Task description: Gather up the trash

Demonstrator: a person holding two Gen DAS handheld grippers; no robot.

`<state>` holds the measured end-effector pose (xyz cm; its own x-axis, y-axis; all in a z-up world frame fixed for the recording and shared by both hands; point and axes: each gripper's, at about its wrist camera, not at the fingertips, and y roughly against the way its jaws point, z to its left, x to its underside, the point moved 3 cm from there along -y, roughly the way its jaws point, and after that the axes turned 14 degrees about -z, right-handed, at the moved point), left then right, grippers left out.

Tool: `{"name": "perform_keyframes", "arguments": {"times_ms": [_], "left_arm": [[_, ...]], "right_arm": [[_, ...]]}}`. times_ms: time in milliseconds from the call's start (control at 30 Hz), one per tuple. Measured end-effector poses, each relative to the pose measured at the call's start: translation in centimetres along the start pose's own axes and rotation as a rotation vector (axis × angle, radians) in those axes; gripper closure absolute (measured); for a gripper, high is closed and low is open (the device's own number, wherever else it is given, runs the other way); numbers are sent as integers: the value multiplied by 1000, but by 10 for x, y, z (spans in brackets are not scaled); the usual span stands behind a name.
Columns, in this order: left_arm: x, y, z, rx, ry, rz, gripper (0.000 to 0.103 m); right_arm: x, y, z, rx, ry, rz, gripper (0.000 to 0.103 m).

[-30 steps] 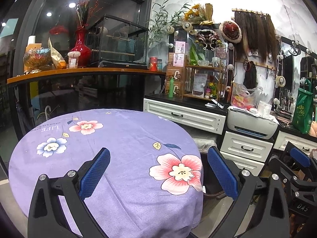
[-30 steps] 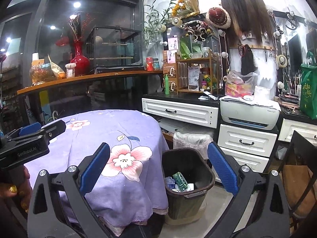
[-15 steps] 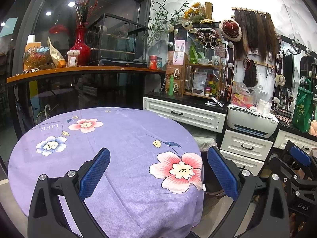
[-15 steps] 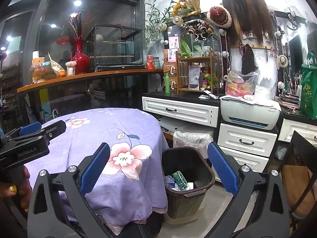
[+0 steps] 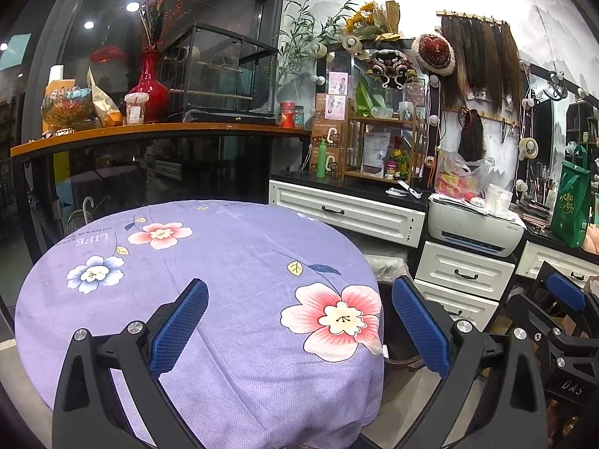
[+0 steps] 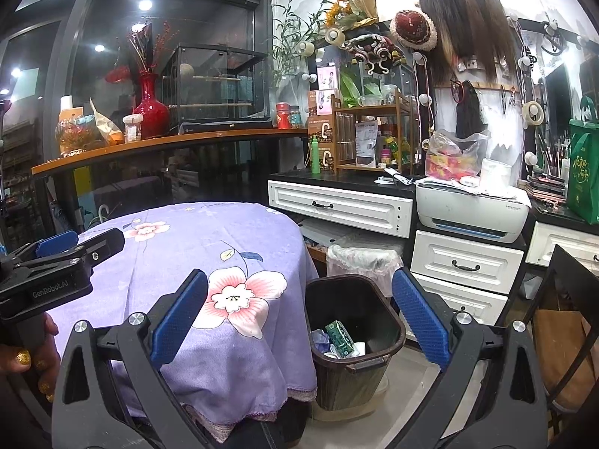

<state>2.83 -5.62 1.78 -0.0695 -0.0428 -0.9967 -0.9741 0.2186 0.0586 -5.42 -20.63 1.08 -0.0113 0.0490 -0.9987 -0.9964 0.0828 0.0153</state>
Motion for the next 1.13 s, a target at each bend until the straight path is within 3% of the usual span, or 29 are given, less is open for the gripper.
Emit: {"name": "perform_keyframes", "arguments": {"times_ms": [500, 1133], "left_arm": [[5, -3, 7, -17, 41, 39, 6], [6, -6, 1, -17, 9, 64, 6]], "right_arm": [[0, -1, 1, 1, 0, 2, 6], [6, 0, 1, 0, -3, 7, 6]]}}
